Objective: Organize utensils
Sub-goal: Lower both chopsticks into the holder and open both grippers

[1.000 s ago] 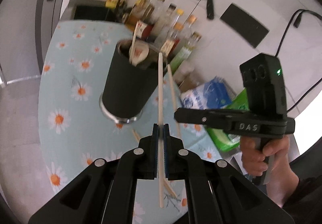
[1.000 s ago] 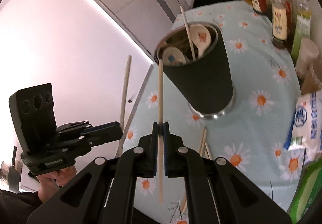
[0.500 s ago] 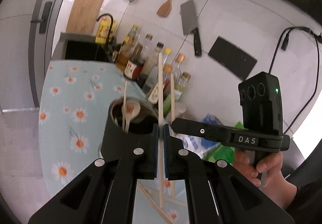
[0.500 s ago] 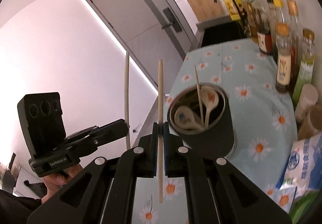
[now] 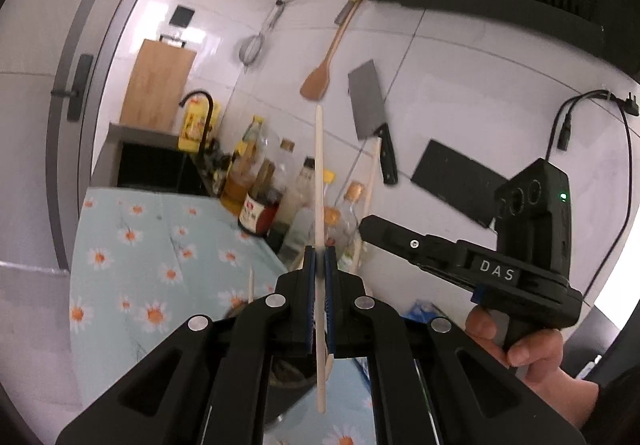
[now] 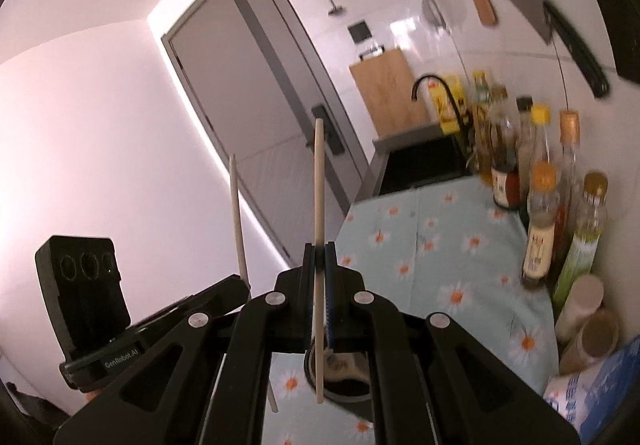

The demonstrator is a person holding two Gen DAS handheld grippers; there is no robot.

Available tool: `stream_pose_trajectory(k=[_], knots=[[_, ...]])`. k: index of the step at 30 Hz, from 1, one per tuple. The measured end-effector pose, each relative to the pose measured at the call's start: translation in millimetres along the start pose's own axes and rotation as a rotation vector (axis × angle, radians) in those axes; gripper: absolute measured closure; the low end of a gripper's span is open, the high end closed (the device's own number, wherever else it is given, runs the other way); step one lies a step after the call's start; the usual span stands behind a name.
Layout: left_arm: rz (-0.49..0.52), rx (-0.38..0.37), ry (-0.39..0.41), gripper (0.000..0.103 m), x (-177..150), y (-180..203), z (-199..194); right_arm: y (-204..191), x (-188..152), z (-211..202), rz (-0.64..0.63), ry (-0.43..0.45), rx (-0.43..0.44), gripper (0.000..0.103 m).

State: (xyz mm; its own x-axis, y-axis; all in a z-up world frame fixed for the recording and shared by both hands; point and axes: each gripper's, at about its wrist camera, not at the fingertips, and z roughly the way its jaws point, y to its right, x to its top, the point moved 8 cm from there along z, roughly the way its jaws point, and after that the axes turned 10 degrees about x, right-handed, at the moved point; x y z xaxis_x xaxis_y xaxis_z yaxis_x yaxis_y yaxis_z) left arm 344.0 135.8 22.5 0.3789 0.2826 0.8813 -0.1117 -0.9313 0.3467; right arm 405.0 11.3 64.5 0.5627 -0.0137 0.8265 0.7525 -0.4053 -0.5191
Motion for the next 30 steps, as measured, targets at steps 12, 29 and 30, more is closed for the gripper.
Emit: stream_pose_trajectory(k=[12,29,30], knots=[[-0.075,0.004,0.060,0.099,16.4,-21.0,30.3,10.2,19.0,11.8,-0.056,0.078,-0.058,0.097],[-0.061,0.024,0.048,0.099,-12.9,-26.4,45.7,30.5,-15.4,29.8,-0.021,0.016,-0.112,0.097],[-0.052,0.023,0.049,0.099,-15.3,-24.5,45.3,31.4,-19.1,31.1,-0.017,0.007,-0.112,0.097]])
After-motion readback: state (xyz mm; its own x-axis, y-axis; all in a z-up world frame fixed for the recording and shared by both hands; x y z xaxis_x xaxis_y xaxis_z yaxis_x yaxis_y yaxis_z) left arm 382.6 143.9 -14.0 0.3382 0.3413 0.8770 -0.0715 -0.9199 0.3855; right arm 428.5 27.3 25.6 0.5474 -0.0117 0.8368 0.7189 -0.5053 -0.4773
